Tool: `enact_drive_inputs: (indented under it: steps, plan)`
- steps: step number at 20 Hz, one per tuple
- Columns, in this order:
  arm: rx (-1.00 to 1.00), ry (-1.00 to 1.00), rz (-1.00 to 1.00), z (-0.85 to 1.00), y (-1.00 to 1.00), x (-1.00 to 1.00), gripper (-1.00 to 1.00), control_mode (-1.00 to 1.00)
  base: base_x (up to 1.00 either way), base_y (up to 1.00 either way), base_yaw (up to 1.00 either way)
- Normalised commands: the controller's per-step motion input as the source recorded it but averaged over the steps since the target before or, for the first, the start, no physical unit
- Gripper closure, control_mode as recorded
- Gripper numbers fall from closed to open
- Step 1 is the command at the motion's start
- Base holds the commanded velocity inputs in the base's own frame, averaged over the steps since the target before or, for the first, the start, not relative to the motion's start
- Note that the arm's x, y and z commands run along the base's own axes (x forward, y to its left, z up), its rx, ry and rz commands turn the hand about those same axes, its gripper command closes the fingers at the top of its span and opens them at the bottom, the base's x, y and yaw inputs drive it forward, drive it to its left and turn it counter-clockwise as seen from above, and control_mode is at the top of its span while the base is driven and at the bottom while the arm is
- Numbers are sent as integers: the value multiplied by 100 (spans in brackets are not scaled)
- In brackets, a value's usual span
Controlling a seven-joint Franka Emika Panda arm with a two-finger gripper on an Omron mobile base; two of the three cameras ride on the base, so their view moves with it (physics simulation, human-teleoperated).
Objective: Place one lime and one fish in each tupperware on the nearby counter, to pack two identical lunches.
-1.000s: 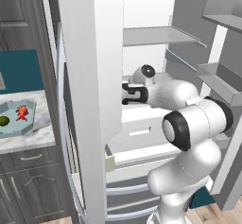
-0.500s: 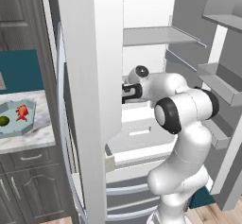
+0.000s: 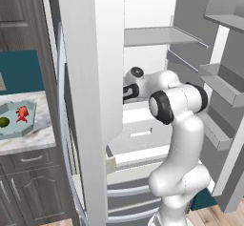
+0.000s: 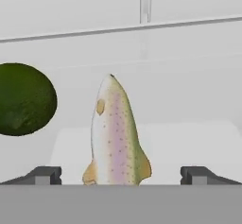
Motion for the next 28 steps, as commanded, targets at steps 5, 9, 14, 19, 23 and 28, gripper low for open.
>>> enact_drive_inputs:
  steps: [5,9,14,19,23,28]
  plan:
    - [0,7,-2,-29,3,40,100,-100,0,0,0]
    - [0,8,-3,-34,0,34,100,-100,0,0,0]
    - [-3,13,-5,-57,0,3,100,-100,0,0,0]
    - [-4,7,-4,-63,0,0,100,-100,0,0,0]
    - [0,-2,-3,-4,-8,-54,100,-100,0,0,0]
    - [0,-8,-2,-6,-14,-99,100,-100,0,0,0]
